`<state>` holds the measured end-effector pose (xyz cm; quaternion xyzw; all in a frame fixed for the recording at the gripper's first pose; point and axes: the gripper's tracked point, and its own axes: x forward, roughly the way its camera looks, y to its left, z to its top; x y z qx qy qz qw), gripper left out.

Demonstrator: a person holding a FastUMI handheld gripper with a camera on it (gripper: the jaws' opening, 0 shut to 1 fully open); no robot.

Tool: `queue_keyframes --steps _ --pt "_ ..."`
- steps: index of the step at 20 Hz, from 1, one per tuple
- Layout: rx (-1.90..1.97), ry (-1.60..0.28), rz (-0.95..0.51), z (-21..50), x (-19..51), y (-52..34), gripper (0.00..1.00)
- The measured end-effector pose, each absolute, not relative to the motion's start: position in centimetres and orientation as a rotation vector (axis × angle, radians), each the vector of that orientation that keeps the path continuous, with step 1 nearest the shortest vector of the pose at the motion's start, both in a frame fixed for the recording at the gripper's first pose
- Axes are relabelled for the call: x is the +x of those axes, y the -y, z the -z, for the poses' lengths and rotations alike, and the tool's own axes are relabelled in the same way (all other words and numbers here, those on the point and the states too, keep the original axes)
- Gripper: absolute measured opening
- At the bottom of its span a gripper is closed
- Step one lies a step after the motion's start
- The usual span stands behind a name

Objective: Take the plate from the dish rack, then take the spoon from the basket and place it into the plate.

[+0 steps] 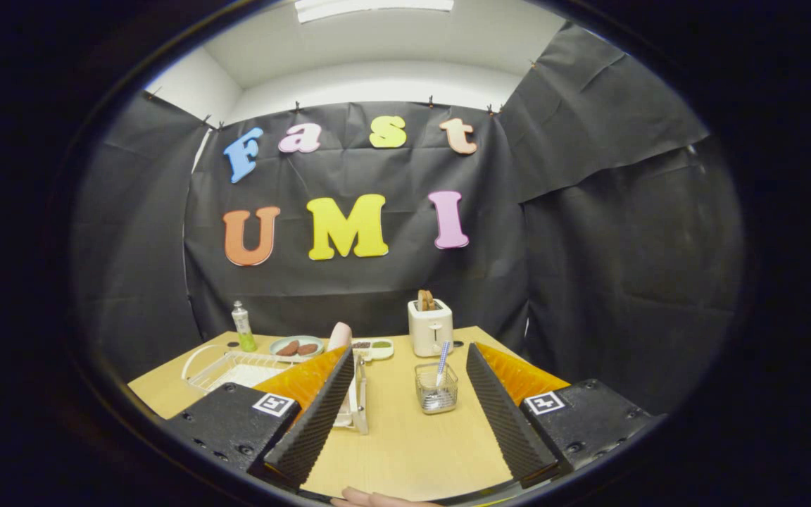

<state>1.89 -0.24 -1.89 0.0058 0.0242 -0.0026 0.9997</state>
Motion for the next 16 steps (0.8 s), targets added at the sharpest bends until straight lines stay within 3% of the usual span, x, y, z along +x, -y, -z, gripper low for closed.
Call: queue_keyframes --steps 8,16 --pt "-0.01 -0.195 -0.039 1.5 9.4 -2.7 1.0" --pt "-0.097 -0.467 -0.117 1.2 18.4 -9.3 1.0"
